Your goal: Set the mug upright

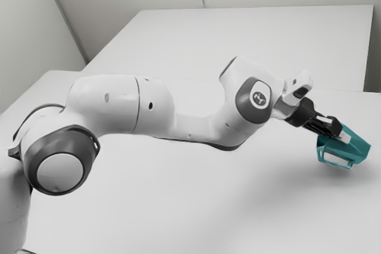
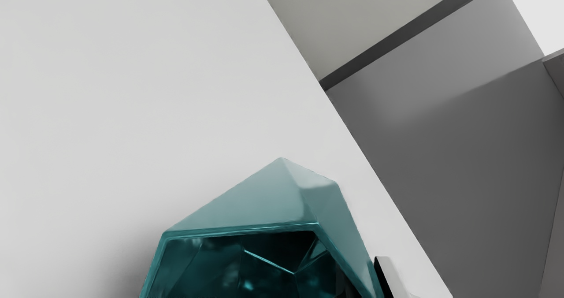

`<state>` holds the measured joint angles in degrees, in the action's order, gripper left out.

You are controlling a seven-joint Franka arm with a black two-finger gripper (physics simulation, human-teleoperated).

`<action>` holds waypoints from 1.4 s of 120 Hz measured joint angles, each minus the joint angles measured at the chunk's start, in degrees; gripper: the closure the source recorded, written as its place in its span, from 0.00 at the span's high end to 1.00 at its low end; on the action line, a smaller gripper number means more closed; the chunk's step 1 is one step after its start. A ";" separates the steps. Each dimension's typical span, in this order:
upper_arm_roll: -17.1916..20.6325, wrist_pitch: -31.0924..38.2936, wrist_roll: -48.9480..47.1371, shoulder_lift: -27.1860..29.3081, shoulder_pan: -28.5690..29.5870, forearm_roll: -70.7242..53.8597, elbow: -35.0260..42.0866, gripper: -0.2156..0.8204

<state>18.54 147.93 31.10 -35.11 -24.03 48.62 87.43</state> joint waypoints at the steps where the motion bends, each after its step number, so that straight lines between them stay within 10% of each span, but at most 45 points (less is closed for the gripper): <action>1: -0.25 -0.19 -0.15 0.29 0.06 -0.97 0.16 0.04; 83: -5.97 -25.89 -24.06 21.74 13.26 -46.82 14.25 0.04; 168: -5.79 -28.03 -36.83 29.80 22.10 -55.79 27.57 0.04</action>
<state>12.75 119.90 -5.73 -5.30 -1.93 -7.17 115.00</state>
